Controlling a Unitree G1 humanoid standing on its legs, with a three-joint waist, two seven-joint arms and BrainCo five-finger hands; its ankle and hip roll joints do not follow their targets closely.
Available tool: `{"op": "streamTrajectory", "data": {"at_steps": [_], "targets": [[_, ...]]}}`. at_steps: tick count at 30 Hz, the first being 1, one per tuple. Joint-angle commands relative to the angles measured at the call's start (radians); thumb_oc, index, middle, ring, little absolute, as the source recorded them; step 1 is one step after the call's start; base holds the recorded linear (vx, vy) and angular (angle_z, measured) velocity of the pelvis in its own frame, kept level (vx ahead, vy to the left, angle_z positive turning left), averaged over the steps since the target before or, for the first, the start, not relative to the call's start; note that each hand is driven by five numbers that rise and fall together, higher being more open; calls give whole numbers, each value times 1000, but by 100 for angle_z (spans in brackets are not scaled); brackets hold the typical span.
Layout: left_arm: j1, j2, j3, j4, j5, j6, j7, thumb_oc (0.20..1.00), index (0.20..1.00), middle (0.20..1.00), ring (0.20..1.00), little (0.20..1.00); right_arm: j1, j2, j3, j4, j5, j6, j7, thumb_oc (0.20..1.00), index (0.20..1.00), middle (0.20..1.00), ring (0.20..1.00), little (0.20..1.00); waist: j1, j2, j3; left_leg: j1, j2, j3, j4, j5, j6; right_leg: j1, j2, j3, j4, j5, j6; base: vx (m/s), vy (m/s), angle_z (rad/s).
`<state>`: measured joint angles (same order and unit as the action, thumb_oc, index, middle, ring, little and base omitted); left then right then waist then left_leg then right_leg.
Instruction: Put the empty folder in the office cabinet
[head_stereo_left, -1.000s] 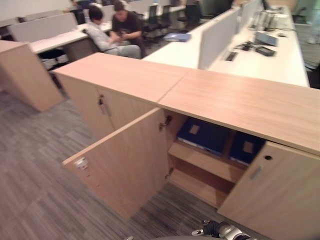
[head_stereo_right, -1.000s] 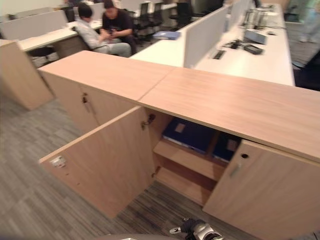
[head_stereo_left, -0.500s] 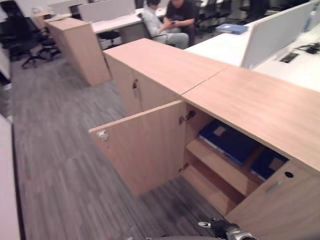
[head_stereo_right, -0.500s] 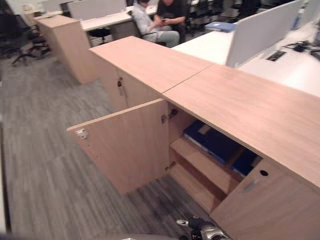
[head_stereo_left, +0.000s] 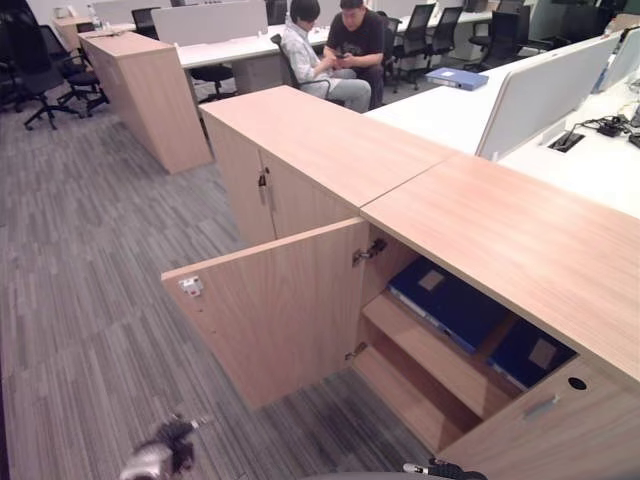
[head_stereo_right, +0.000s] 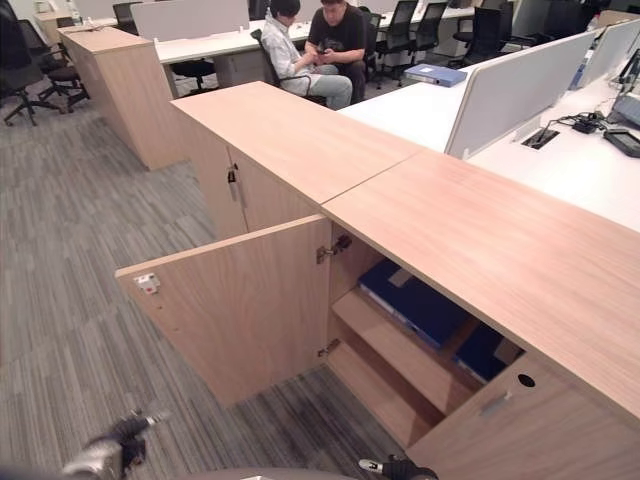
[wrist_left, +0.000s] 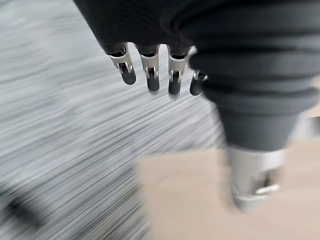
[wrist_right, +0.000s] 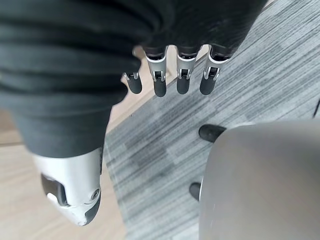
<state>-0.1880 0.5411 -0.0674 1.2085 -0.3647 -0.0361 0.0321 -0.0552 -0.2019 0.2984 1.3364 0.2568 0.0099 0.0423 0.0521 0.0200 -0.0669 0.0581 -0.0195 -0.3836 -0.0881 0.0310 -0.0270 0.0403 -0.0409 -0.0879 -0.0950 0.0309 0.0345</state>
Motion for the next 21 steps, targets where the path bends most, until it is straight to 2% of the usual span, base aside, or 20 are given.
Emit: {"op": "streamTrajectory", "data": {"at_steps": [1,3,14,21], "targets": [[-56,43,55,37,14,-39,22,1000,1000,1000,1000,1000,-6,13,-8,3,39,-20,-1,1000,1000,1000,1000,1000,-3,-21,3,-20,-84,17,1,-49,7,20,-11,-17,8,-68,62,19,-32,-16],[-105,93,66,24,0,-45,32,1000,1000,1000,1000,1000,-8,9,-7,5,41,-21,0,1000,1000,1000,1000,1000,-9,-23,3,-14,-79,36,1,-54,10,20,-6,-5,8,-66,63,34,-37,-22],[-261,232,110,45,-117,-45,53,1000,1000,1000,1000,1000,-12,-16,-7,-1,36,-16,9,1000,1000,1000,1000,1000,-32,-24,-6,1,-58,92,1,-71,13,18,13,33,8,-65,64,32,-30,-21],[-324,288,63,65,-36,-42,49,1000,1000,1000,1000,1000,-11,-28,-11,-13,54,-26,14,1000,1000,1000,1000,1000,-45,-30,-8,11,-47,122,1,-83,13,18,21,54,8,-61,66,15,-14,-11]]}}
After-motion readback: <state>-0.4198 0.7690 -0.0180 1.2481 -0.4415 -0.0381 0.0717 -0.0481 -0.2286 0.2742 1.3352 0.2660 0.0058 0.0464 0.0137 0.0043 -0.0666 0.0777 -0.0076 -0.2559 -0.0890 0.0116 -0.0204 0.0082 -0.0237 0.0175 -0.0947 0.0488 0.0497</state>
